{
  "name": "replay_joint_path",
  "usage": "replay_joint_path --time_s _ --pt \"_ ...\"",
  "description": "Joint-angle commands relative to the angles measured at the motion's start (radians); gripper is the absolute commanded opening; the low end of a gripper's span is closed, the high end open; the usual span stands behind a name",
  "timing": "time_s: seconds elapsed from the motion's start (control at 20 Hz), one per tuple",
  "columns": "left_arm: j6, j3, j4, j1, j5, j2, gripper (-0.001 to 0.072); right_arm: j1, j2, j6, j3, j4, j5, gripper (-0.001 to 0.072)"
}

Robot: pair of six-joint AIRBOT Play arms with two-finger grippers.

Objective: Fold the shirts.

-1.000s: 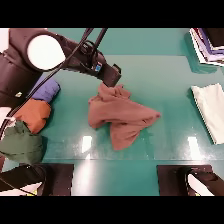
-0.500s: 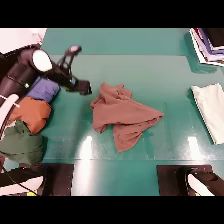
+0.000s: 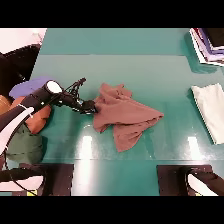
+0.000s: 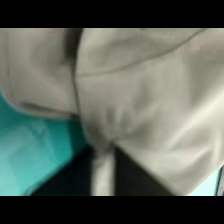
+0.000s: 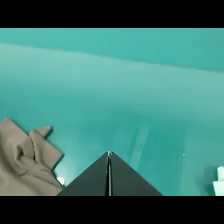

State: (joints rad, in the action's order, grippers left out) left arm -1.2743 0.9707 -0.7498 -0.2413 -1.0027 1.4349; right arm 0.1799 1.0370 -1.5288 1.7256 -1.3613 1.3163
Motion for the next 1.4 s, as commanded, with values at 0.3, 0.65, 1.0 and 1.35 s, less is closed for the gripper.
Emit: replay_joint_path --time_s 0.3,0.65,1.0,1.35 --pt "0.014 0.288 -0.059 0.193 -0.047 -0.149 0.0024 -0.085 0.032 -0.020 -0.001 0.006 0.274 0.0016" --pt "0.009 0.425 -0.201 0.264 -0.092 -0.231 0.0025 -0.117 0.055 -0.059 -0.369 0.179 0.215 0.0076" --pt "-0.010 0.425 -0.232 0.264 -0.113 -0.229 0.0025 0.128 0.168 0.060 -0.919 0.612 -0.185 0.0425" --pt "-0.009 0.425 -0.232 0.264 -0.114 -0.229 0.0025 0.483 0.455 0.074 -0.794 0.690 -0.422 0.0425"
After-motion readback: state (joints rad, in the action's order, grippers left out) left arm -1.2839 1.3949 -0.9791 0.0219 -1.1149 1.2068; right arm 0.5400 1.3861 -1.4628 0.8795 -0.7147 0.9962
